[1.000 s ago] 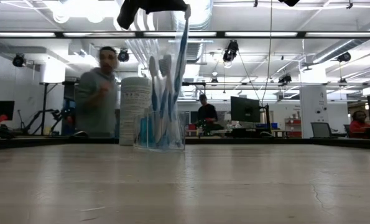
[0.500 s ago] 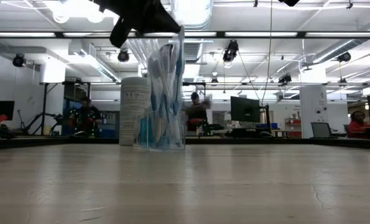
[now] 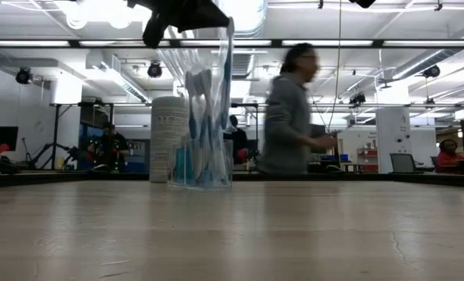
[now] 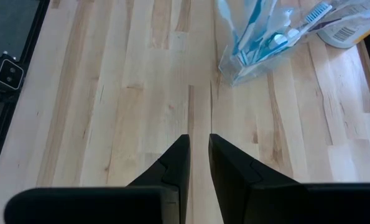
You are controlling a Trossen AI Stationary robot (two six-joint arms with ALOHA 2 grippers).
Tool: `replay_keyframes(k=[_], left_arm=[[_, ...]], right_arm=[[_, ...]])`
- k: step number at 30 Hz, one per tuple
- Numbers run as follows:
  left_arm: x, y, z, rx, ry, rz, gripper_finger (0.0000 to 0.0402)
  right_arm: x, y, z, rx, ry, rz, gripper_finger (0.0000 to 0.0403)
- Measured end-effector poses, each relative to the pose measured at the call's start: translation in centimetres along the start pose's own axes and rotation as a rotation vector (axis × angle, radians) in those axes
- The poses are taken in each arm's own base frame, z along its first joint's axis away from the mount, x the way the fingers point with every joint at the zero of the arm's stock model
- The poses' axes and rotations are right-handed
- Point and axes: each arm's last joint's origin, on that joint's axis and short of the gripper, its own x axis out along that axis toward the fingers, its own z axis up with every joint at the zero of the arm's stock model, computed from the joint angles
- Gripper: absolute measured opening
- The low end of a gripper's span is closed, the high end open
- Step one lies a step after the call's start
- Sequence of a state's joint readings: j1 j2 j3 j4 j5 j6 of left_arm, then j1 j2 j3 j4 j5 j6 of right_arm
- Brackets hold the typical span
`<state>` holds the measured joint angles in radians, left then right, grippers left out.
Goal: Pick & Place toothbrushing station
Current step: Put the blue toothbrush into the right of the transparent organizer
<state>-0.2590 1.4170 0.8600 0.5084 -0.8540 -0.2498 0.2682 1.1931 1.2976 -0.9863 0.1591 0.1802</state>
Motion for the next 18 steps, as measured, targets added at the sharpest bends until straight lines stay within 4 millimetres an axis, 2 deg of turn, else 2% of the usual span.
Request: replay_keyframes(k=[10, 18], left_arm=[[0.3, 0.1, 0.0, 0.120, 0.008, 0.000, 0.0001], [1.3, 0.1, -2.1, 0.095, 0.064, 0.022, 0.0002]], right_arm=[[0.0, 0.0, 0.0, 0.000, 0.000, 0.000, 0.0054], [0.0, 0.0, 0.0, 0.000, 0.000, 0.000, 0.0054]])
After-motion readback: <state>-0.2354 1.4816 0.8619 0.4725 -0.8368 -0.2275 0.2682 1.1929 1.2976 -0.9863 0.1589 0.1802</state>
